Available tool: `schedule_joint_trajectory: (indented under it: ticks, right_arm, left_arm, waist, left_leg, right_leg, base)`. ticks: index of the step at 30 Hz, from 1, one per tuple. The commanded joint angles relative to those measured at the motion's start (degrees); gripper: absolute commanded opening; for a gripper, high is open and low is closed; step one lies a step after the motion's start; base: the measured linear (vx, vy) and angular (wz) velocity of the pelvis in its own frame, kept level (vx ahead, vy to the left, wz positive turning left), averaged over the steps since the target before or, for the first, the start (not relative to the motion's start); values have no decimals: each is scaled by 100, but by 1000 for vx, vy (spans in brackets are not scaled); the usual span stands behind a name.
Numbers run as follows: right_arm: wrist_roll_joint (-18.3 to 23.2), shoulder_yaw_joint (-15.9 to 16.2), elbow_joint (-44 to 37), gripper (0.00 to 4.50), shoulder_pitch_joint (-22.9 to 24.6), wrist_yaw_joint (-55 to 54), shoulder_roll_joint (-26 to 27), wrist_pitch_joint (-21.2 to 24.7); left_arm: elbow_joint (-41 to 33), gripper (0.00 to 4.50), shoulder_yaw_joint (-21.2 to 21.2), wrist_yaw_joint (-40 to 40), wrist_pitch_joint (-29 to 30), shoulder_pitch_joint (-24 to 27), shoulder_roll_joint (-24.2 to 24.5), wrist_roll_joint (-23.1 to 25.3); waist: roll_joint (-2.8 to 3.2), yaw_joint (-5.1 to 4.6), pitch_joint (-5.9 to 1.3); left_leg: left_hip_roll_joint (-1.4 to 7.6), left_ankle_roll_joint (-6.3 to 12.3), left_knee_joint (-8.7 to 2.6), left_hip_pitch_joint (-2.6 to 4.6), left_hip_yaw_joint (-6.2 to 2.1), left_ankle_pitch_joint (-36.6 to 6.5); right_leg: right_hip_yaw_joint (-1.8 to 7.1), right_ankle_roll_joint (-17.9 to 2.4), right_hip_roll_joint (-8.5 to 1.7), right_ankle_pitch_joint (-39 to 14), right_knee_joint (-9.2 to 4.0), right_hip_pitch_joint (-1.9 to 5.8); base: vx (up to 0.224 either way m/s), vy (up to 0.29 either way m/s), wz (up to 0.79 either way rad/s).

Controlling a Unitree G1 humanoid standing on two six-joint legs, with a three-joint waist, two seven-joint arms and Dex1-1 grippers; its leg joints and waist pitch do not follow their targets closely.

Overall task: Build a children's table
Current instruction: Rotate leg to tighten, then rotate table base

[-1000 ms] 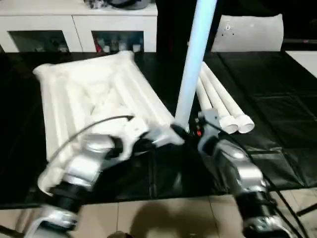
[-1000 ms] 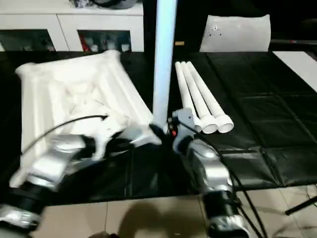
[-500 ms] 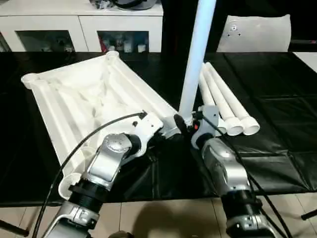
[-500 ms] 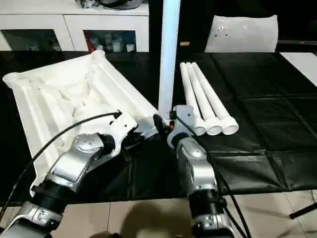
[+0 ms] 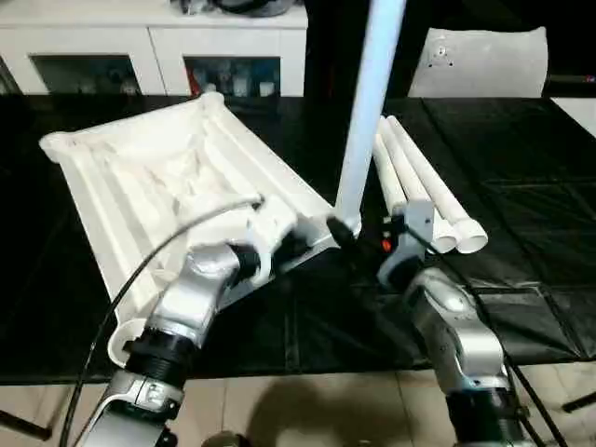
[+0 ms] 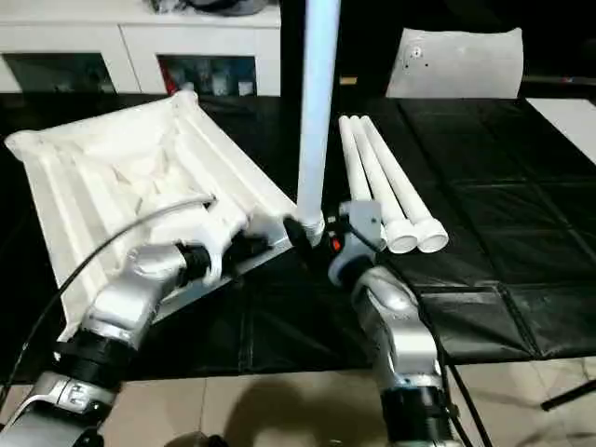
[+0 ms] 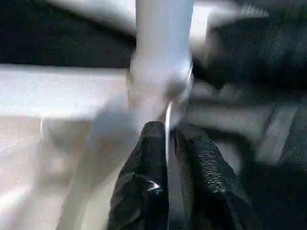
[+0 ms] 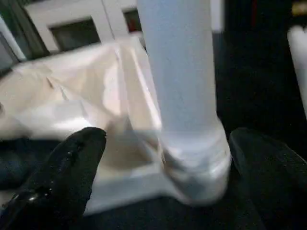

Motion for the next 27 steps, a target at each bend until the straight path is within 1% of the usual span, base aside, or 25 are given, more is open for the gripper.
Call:
schedule_joint_trajectory:
  ticks: [1,2,3,4,5,6,7,8,10,11,12,13,14,15,16,18,20,21,22,24,26,27]
  right_arm:
    - [-136,47,-112,450,55,-107,-71,157]
    - [-176,70,-124,450,93,-138,-98,229]
    - [-193,113,-158,450,133,-152,-131,322]
    - [-212,180,-188,450,156,-141,-165,406]
    - [-275,331,-258,450,180,-106,-228,535]
    - [-296,396,-268,450,180,-88,-236,580]
    - [-296,402,-268,450,178,-89,-234,592]
    - [-319,481,-231,450,148,-100,-214,705]
    - [-366,550,-183,450,115,-124,-202,774]
    - [-411,604,-141,450,92,-141,-195,800]
    - [-439,650,-98,450,71,-151,-184,836]
    - [-461,697,-49,450,42,-168,-166,876]
    - [-488,739,26,450,-3,-195,-130,892]
    - [-513,763,103,450,-44,-220,-103,902]
    - [-550,795,175,450,-86,-255,-92,918]
    - [-592,847,267,450,-146,-317,-90,972]
    - [-645,893,409,450,-226,-365,-77,994]
    - [-670,900,492,450,-278,-383,-58,994]
    - [-682,902,537,450,-307,-392,-47,992]
    - [-704,914,656,450,-400,-411,-34,962]
    - [-700,907,777,450,-494,-434,-15,944]
    - [-704,907,830,450,-533,-446,-10,927]
  left_arm:
    - [-95,94,189,93,46,-74,69,-99]
    - [-114,105,308,189,112,-94,130,-115]
    - [-122,118,416,304,160,-122,255,-57]
    - [-138,118,500,408,219,-148,415,45]
    - [-179,118,600,537,312,-174,713,205]
    - [-190,118,646,611,368,-186,911,329]
    - [-193,118,655,622,378,-186,941,343]
    - [-225,102,761,727,476,-181,1288,511]
    - [-249,85,804,787,542,-158,1574,656]
    - [-247,85,791,819,528,-126,1792,803]
    - [-243,74,768,840,508,-86,2009,958]
    - [-240,74,751,867,508,-40,2245,1111]
    - [-243,47,777,891,561,14,2489,1234]
    - [-257,47,789,861,611,59,2638,1288]
    - [-273,44,767,845,687,105,2774,1326]
    - [-293,37,702,840,776,172,2943,1375]
    - [-293,8,599,798,835,272,3102,1493]
    - [-282,4,535,752,882,334,3184,1566]
    - [-276,1,498,722,913,370,3229,1607]
    - [-266,1,378,619,1034,459,3337,1701]
    - [-279,1,265,551,1137,520,3418,1778]
    - [-295,1,203,545,1173,536,3464,1820]
  waist:
    - [-40,0,-370]
    - [-49,-11,-370]
    - [-52,-21,-364]
    - [-48,-23,-362]
    - [-28,-29,-356]
    - [-19,-41,-355]
    - [-11,-47,-355]
    - [10,-51,-352]
    - [26,-50,-354]
    - [39,-44,-352]
    - [46,-37,-352]
    - [46,-37,-352]
    - [56,-32,-352]
    - [60,-27,-349]
    - [64,-28,-349]
    - [90,-12,-344]
    - [83,-4,-345]
    - [106,2,-350]
    - [94,-5,-347]
    - [92,-15,-350]
    - [97,-16,-344]
    - [104,-22,-351]
  left_leg:
    - [300,198,-360,144,-146,-717]
    - [285,251,-346,129,-139,-657]
    - [278,271,-343,123,-141,-646]
    - [277,279,-344,127,-141,-668]
    - [281,263,-346,132,-147,-715]
    - [281,227,-351,135,-152,-751]
    - [286,196,-355,142,-156,-769]
    - [291,141,-357,164,-156,-833]
    - [299,71,-364,177,-159,-832]
    - [298,32,-369,182,-161,-807]
    - [299,-16,-374,190,-162,-826]
    - [299,-16,-374,190,-162,-826]
    - [302,-63,-381,204,-161,-877]
    - [302,-111,-387,209,-163,-936]
    - [298,-141,-391,201,-167,-947]
    - [300,-248,-400,229,-159,-1065]
    - [294,-296,-403,221,-161,-1085]
    - [292,-330,-404,216,-168,-1094]
    - [287,-340,-407,203,-172,-1103]
    - [284,-360,-402,208,-169,-1167]
    - [286,-361,-406,204,-172,-1219]
    - [287,-375,-407,214,-176,-1243]
  right_leg:
    - [178,-1231,-384,-146,-369,164]
    - [183,-1225,-389,-49,-363,179]
    - [182,-1211,-389,-74,-367,184]
    - [183,-1199,-392,-114,-373,184]
    - [183,-1163,-388,-197,-378,180]
    - [182,-1119,-380,-273,-382,178]
    - [179,-1115,-377,-309,-378,174]
    - [181,-1115,-368,-371,-384,155]
    - [181,-1111,-357,-337,-369,146]
    - [178,-1113,-346,-277,-359,134]
    - [179,-1106,-349,-239,-349,131]
    - [179,-1106,-349,-239,-349,131]
    - [182,-1103,-351,-232,-342,117]
    - [181,-1106,-355,-260,-342,109]
    - [180,-1111,-358,-271,-330,117]
    - [185,-1107,-355,-334,-335,88]
    - [187,-1102,-352,-299,-328,94]
    - [187,-1092,-363,-276,-320,96]
    - [188,-1087,-364,-281,-319,103]
    - [196,-1091,-373,-331,-326,101]
    - [201,-1090,-376,-394,-330,99]
    - [198,-1091,-375,-417,-328,93]
  base:
    - [0,0,0]
    - [0,0,0]
    - [0,0,0]
    - [0,0,0]
    - [0,0,0]
    - [0,0,0]
    - [0,0,0]
    - [0,0,0]
    - [0,0,0]
    - [0,0,0]
    - [0,0,0]
    - [0,0,0]
    - [0,0,0]
    - [0,0,0]
    - [0,0,0]
    - [0,0,0]
    - [0,0,0]
    - [0,0,0]
    - [0,0,0]
    - [0,0,0]
    - [0,0,0]
    - [0,0,0]
